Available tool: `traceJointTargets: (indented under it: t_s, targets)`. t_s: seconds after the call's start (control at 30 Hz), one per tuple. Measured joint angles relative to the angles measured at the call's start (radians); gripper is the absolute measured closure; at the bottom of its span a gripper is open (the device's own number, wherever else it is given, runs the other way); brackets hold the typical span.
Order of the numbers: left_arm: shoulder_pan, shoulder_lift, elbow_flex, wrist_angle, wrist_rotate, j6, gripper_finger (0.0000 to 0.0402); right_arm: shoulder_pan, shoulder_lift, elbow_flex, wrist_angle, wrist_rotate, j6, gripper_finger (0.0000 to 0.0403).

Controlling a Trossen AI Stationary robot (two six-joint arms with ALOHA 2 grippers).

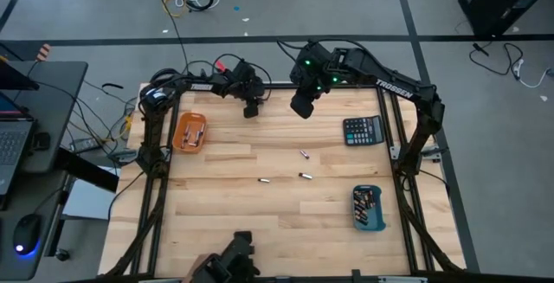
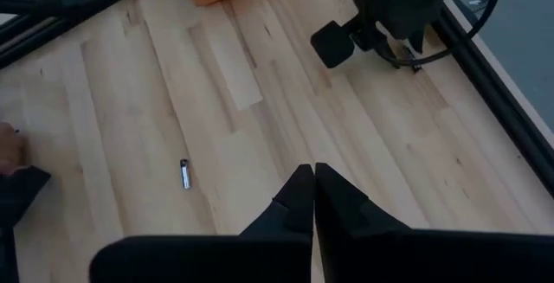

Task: Sort batteries
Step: Put the silver battery into the orange bin

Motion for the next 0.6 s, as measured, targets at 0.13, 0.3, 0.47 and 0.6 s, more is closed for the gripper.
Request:
traceJointTargets:
  t_s: [0.13, 0.3, 0.47, 0.6]
  targets:
    - [0.008, 0.002, 0.012, -0.040, 0.003, -0.017, 0.0277, 0.000, 0.000, 0.000, 0.001, 0.000, 0.000, 0.0398]
    - [0.015, 0.005, 0.016, -0.060, -0.012, -0.052, 0.0347, 0.000, 0.000, 0.000, 0.002, 0.000, -0.002, 0.0400]
    - [0.016, 0.003, 0.020, -0.097, -0.047, -0.061, 0.0392, 0.002, 0.000, 0.000, 0.002, 0.000, 0.002, 0.0402]
    - [0.016, 0.003, 0.019, -0.101, -0.048, -0.065, 0.0391, 0.002, 0.000, 0.000, 0.002, 0.000, 0.001, 0.0400]
